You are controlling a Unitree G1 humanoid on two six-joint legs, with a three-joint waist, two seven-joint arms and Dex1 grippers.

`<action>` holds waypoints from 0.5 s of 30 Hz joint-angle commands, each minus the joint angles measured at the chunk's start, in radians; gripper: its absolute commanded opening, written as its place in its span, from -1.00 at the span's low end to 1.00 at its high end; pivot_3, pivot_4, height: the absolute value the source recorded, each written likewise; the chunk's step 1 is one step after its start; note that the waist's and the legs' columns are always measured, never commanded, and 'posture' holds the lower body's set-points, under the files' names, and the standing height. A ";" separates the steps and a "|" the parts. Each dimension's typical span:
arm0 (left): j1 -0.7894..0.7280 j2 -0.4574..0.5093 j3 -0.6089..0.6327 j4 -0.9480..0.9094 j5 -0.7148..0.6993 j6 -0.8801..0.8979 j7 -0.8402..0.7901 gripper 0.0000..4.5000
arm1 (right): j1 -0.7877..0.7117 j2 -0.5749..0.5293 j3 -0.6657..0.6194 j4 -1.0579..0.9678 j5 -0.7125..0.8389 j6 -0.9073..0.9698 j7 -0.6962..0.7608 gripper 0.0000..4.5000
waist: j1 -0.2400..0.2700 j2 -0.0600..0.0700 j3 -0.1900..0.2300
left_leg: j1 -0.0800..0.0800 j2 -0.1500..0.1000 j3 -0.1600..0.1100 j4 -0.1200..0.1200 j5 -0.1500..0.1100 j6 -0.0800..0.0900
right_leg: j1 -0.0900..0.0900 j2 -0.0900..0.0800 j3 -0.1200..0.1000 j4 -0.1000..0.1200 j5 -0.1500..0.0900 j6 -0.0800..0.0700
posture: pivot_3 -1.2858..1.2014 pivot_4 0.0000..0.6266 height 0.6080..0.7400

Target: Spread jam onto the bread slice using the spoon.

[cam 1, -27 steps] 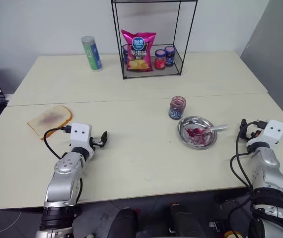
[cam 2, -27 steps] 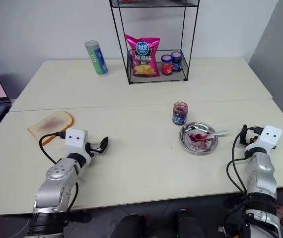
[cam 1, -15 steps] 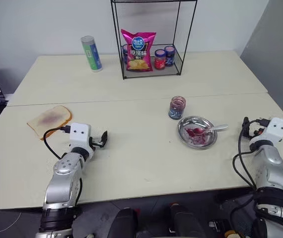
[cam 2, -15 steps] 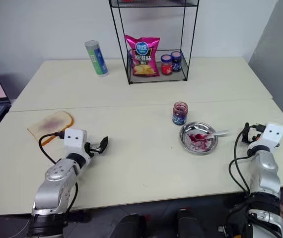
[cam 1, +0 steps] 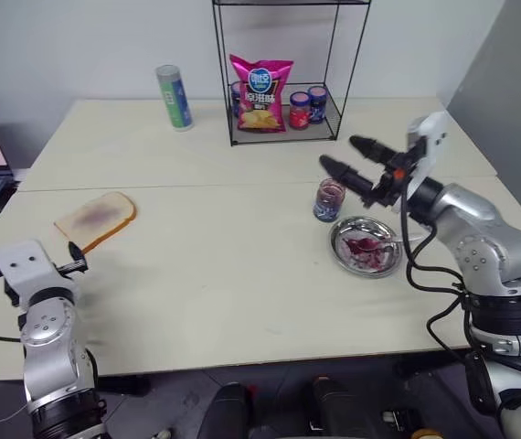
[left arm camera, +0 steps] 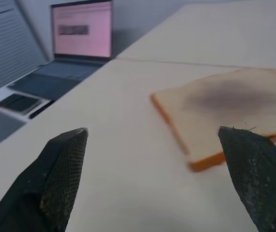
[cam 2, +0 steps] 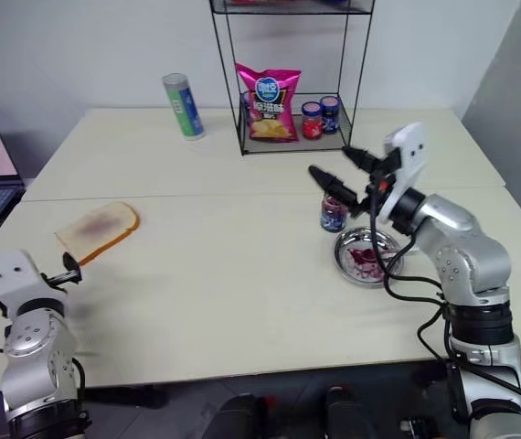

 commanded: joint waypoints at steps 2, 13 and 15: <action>-0.047 0.070 -0.002 0.072 -0.086 0.016 -0.146 1.00 | -0.024 0.105 0.082 -0.019 0.018 0.013 0.032 0.97 | 0.007 -0.001 -0.001 | 0.000 -0.001 0.002 0.001 0.000 0.000 | 0.000 -0.001 0.000 0.000 0.001 0.001 | 0.03 -0.52 1.00; -0.086 0.186 -0.080 0.210 -0.151 0.057 -0.387 1.00 | 0.024 0.252 0.192 -0.003 -0.057 -0.001 0.032 0.97 | 0.002 -0.005 -0.003 | 0.000 0.001 0.002 -0.001 -0.001 -0.002 | -0.002 -0.001 -0.001 0.000 0.002 -0.003 | 0.03 -0.52 1.00; -0.102 0.195 -0.077 0.247 -0.147 0.054 -0.384 1.00 | 0.025 0.252 0.198 -0.002 -0.062 0.000 0.040 0.97 | 0.002 -0.005 -0.003 | 0.001 0.002 0.001 -0.001 -0.001 -0.002 | -0.002 -0.001 -0.002 0.001 0.001 -0.005 | 0.03 -0.52 1.00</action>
